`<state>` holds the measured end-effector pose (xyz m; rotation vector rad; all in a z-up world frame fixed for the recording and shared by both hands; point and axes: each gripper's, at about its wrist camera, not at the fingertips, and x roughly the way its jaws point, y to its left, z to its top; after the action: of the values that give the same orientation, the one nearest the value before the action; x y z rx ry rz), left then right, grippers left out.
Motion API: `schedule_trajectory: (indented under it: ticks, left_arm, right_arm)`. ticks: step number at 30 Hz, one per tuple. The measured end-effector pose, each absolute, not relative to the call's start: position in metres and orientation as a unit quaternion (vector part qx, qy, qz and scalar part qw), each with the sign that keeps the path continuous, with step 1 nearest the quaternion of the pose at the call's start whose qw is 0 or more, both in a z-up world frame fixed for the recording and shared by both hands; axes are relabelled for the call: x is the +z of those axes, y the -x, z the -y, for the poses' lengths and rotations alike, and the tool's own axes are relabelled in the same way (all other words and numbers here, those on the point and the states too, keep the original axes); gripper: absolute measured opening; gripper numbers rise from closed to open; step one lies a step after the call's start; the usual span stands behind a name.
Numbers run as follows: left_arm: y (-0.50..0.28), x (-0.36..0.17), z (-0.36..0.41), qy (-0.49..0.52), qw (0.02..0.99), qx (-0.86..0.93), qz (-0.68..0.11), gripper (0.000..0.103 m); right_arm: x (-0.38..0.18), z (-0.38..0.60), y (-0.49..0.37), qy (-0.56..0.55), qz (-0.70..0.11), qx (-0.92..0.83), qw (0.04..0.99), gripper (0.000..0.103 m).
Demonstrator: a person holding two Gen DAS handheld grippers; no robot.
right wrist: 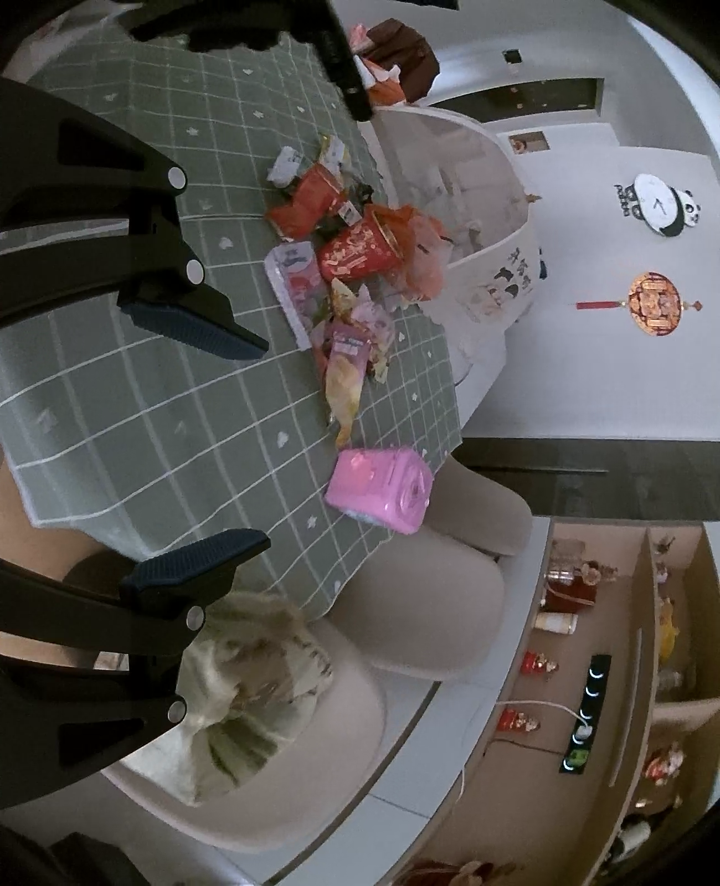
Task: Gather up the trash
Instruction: 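Reach into the wrapper pile and grasp a dark wrapper with the left tool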
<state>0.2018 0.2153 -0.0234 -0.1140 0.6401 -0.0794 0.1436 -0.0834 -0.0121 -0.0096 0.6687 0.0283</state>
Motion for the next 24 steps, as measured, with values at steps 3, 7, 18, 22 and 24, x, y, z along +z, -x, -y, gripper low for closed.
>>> schedule_trajectory:
  ticks: [3, 7, 18, 22, 24]
  left_arm:
    - [-0.242, -0.032, -0.249, 0.049, 0.946, -0.052, -0.317, 0.084]
    - [-0.289, -0.052, -0.279, 0.046, 0.929, -0.063, -0.363, 0.084]
    - [-0.392, -0.11, -0.297, 0.05, 0.888, -0.092, -0.447, 0.058]
    - [-0.405, -0.126, -0.293, 0.056, 0.871, -0.097, -0.479, 0.04]
    - [-0.403, -0.128, -0.293, 0.07, 0.865, -0.099, -0.488, 0.031]
  right_arm:
    - [-0.013, 0.073, -0.164, -0.003, -0.34, 0.014, 0.94, 0.06]
    - [-0.016, 0.06, -0.181, -0.001, -0.343, 0.014, 0.939, 0.06]
    - [-0.021, 0.04, -0.227, 0.031, -0.364, 0.001, 0.931, 0.06]
    - [-0.03, 0.037, -0.242, 0.032, -0.375, 0.007, 0.927, 0.06]
    - [-0.035, 0.034, -0.25, 0.029, -0.381, 0.015, 0.924, 0.06]
